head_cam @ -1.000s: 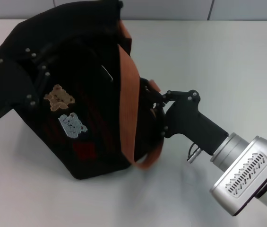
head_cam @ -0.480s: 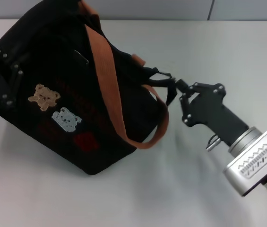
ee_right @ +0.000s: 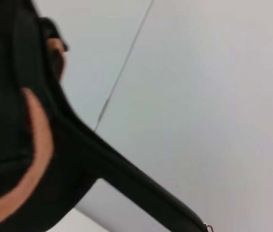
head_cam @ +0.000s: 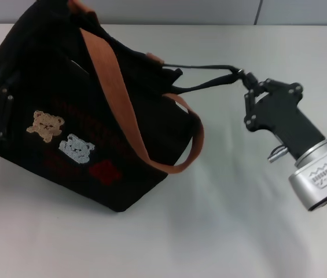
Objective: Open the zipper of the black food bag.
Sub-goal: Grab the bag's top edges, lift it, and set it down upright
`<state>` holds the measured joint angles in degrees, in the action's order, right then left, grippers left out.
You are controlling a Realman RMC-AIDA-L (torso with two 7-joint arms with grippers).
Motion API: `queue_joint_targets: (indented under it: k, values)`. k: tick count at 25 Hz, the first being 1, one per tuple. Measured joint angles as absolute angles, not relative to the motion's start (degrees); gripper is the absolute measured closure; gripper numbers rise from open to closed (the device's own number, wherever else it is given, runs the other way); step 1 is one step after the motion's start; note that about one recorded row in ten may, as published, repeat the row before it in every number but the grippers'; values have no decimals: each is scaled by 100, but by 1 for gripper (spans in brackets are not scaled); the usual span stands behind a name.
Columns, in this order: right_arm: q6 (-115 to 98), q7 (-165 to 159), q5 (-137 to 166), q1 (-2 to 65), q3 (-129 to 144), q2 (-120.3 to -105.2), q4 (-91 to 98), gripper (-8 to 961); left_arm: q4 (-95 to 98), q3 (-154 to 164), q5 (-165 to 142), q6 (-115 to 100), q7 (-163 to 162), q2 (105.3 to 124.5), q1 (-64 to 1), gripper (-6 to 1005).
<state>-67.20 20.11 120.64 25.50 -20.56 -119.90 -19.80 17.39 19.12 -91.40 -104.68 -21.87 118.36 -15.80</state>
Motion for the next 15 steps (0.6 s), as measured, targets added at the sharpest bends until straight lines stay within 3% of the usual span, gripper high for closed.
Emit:
queue_joint_targets:
  k: [15]
  values:
    - [-6828, 1652, 12060, 2637, -2255, -11984, -1960, 876, 1503, 1735, -9141, -10480, -2030, 11837, -1453, 912]
